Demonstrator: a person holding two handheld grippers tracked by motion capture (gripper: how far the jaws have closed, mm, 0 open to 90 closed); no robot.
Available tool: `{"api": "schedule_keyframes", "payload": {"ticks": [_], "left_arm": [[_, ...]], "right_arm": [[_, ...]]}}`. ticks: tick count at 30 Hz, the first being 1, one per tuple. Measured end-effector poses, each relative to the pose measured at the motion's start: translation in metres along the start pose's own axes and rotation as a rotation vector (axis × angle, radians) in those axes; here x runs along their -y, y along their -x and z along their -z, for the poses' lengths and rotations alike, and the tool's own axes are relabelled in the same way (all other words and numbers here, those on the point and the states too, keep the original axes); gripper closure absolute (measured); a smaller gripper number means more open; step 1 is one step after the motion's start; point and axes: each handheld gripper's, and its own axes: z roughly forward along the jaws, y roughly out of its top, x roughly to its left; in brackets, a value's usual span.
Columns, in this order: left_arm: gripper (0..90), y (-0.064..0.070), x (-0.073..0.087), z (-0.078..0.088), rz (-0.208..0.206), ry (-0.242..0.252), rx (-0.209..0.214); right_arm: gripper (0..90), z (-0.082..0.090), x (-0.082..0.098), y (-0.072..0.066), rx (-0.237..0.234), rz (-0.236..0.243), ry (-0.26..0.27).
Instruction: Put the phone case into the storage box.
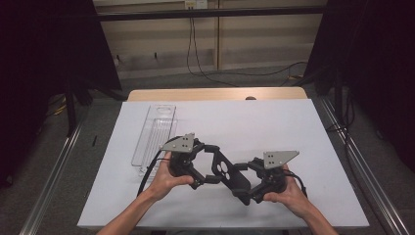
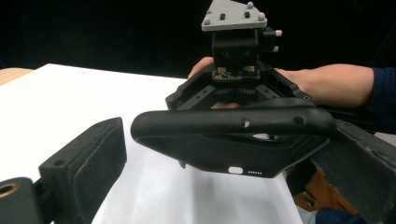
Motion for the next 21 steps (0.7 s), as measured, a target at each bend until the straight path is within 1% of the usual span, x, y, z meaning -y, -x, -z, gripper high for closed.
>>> {"api": "schedule_keyframes", "payload": {"ticks": [1, 4, 5, 7, 10, 12, 14, 15, 21], "left_arm": [[3.6, -0.0001, 0.0, -0.0002, -0.005, -0.003, 0.001], [3.6, -0.0006, 0.0014, -0.0016, 0.002, 0.001, 0.012], [4.3, -0.0006, 0.0013, -0.0017, -0.006, 0.001, 0.019], [5.4, -0.0006, 0.0011, -0.0016, -0.011, 0.002, 0.018], [5.5, -0.0003, 0.0014, -0.0016, -0.01, -0.001, 0.023], [6.2, -0.0005, 0.0018, -0.0013, -0.013, -0.003, 0.035], [7.9, -0.0003, 0.0015, -0.001, -0.019, -0.002, 0.037], [8.3, 0.0002, 0.0015, -0.0012, -0.017, 0.003, 0.045], [9.1, -0.0001, 0.0019, -0.0014, -0.014, 0.002, 0.048]], "right_arm": [[14.6, -0.0001, 0.0, -0.0002, 0.001, 0.002, -0.003], [14.5, -0.0001, 0.0004, -0.0001, -0.005, 0.0, -0.006], [14.5, 0.0002, 0.0006, 0.0, -0.008, -0.002, -0.006], [14.5, 0.0005, 0.0006, 0.0, -0.008, -0.004, -0.008], [14.5, 0.0001, 0.0007, 0.0002, -0.012, -0.002, -0.007], [14.5, -0.0005, 0.0011, -0.0001, -0.014, -0.002, -0.011], [14.5, -0.0007, 0.0012, -0.0001, -0.015, -0.001, -0.011], [14.5, -0.0007, 0.0012, 0.0, -0.019, -0.001, -0.012], [14.5, -0.0008, 0.0013, -0.0002, -0.02, 0.001, -0.013]]}}
